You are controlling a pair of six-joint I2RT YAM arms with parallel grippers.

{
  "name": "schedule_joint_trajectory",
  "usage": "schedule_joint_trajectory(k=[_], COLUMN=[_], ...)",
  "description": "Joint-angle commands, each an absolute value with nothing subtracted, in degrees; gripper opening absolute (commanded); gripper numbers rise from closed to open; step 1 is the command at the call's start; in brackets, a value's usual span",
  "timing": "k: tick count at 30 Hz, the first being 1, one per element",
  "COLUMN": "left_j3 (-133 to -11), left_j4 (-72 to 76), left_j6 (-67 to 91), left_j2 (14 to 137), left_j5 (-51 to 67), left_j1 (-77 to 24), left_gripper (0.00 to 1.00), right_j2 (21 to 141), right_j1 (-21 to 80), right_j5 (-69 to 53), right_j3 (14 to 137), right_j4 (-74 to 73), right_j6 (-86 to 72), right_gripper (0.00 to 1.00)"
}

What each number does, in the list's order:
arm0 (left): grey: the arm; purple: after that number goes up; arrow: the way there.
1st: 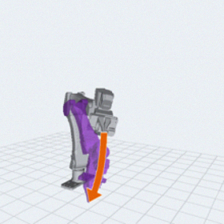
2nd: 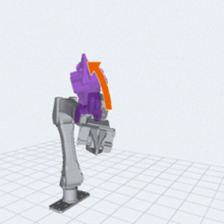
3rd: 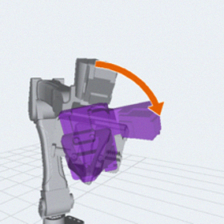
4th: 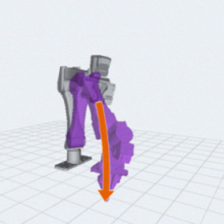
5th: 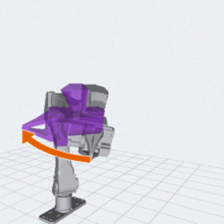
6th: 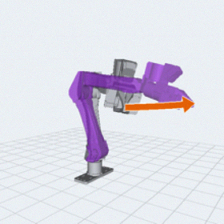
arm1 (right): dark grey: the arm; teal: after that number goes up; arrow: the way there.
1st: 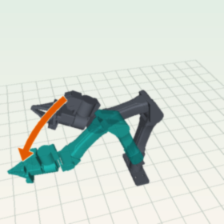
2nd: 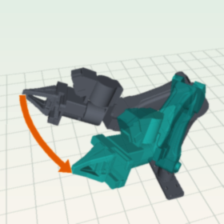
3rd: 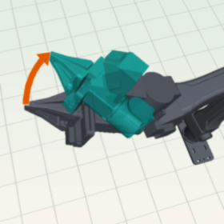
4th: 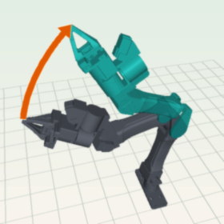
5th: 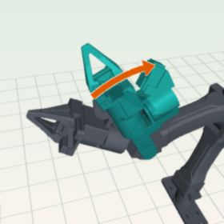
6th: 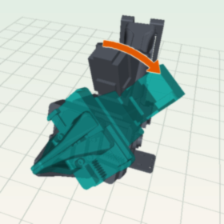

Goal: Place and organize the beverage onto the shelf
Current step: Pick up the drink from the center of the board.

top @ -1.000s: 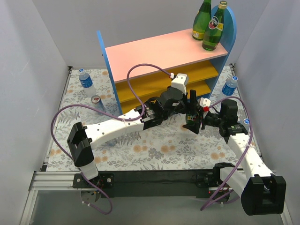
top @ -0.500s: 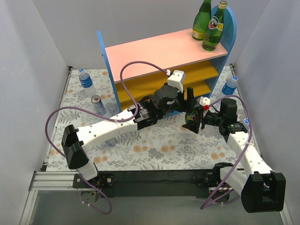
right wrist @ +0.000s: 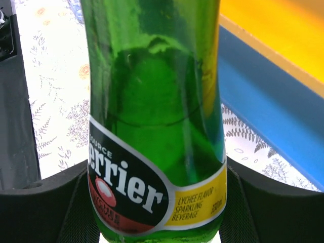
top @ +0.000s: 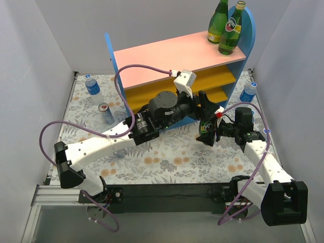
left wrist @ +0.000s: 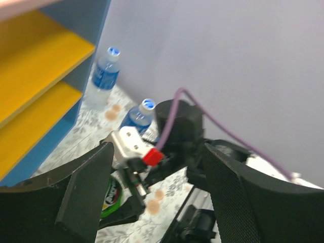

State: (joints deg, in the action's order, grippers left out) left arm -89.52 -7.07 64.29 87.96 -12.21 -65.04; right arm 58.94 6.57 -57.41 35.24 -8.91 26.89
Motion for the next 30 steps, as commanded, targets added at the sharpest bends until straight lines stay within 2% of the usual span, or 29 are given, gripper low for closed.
schedule_joint_trajectory(k=[1,10,17,22,30], left_j3=[-91.49,-86.85,-71.74,-56.01,-43.08], left_j4=[-3.6,-4.39,-2.56,3.51,17.45], left_j6=[63.02,61.26,57.13,55.37,49.93], left_j2=[83.76,80.43,69.63,60.4,60.99], left_j5=[-11.25,-11.69,-3.96,2.09,6.77], left_j1=[-65.3,-65.22,-65.3,-65.3,-65.3], left_gripper=[0.69,0.69,0.69,0.69,0.68], right_j2=[57.39,55.64,54.41,54.23,54.93], right_j1=[6.86,6.77,6.06,5.98,5.89], right_j5=[-59.85,-59.5,-58.62,-58.36,-58.8], right_j3=[37.27,38.4,42.71,46.14,56.33], right_j4=[-5.54,-5.62,-8.17,-10.1,-16.61], right_j6=[26.54,25.84,24.44,23.12,21.36], right_gripper=[0.01,0.01,0.01,0.01,0.01])
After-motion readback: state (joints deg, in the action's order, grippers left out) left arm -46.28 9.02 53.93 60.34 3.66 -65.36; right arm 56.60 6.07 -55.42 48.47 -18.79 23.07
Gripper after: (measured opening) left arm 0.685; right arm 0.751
